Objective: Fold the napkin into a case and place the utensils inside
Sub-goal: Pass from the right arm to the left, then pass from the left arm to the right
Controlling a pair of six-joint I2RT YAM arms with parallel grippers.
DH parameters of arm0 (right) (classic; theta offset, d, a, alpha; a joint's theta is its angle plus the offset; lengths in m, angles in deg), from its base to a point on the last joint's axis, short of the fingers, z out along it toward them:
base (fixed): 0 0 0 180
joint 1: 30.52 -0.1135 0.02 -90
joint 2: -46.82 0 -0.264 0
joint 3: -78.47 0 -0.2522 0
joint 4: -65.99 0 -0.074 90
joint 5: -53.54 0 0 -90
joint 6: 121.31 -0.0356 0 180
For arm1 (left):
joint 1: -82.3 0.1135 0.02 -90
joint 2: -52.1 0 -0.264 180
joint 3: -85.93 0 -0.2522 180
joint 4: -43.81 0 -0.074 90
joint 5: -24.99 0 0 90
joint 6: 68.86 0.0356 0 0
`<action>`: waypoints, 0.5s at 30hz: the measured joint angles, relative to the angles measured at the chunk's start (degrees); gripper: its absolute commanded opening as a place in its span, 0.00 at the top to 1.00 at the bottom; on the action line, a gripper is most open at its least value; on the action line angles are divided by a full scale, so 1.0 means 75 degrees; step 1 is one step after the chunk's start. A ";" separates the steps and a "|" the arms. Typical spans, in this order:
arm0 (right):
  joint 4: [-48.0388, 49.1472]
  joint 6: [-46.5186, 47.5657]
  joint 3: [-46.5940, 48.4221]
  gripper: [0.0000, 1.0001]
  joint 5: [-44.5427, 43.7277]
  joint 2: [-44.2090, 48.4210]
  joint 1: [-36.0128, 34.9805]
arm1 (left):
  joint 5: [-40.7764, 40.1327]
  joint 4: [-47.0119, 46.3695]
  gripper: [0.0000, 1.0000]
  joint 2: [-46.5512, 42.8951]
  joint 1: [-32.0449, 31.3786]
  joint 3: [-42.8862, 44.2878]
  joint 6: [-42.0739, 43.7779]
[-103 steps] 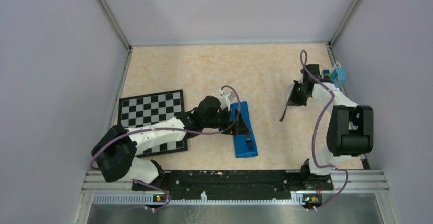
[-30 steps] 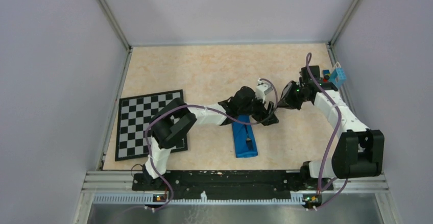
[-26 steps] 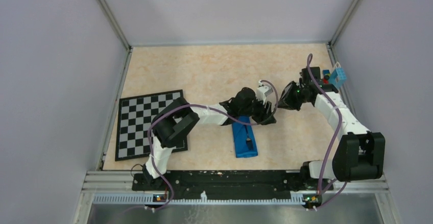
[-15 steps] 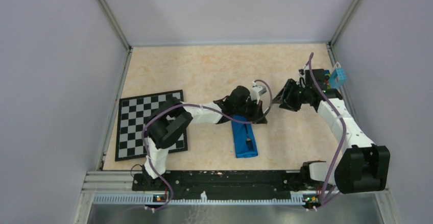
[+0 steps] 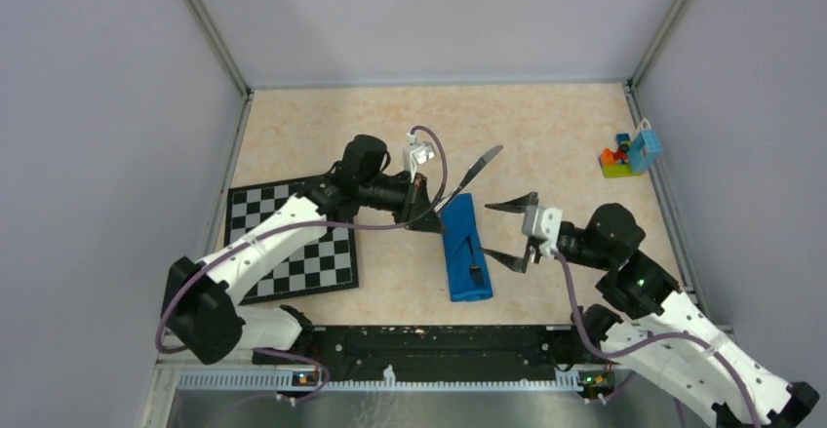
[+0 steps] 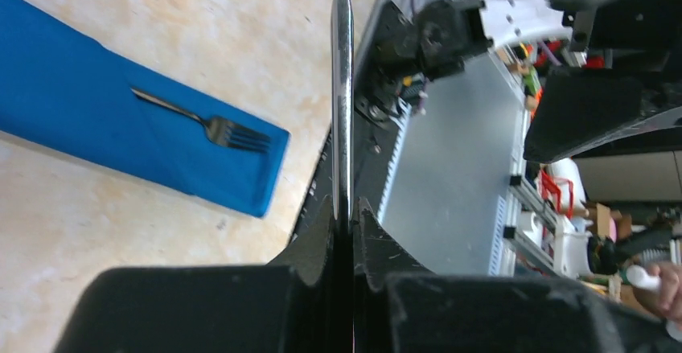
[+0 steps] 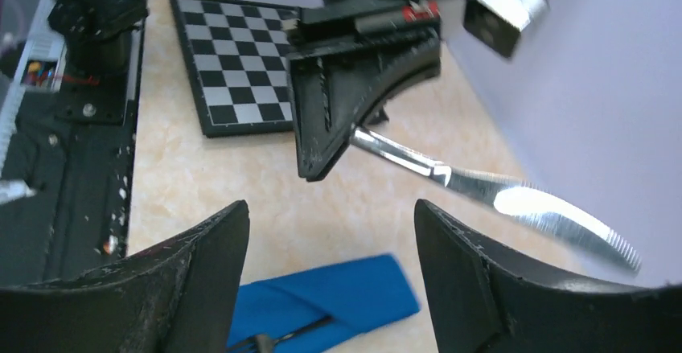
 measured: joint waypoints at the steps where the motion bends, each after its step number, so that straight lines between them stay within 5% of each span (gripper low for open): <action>1: 0.0093 0.0731 0.0052 0.28 0.0047 0.0055 -0.0440 | 0.0137 0.0297 1.00 -0.0210 0.0000 -0.0003 0.0085; 9: -0.0909 0.5196 0.1431 0.33 -0.0810 -0.2104 -0.2430 | 0.0726 0.1714 1.00 -0.0714 0.0003 -0.0350 0.0382; 15: -0.1818 0.6656 0.1786 0.57 -0.1090 -0.3159 -0.2480 | 0.0833 0.2273 1.00 -0.0839 0.0003 -0.0481 0.0551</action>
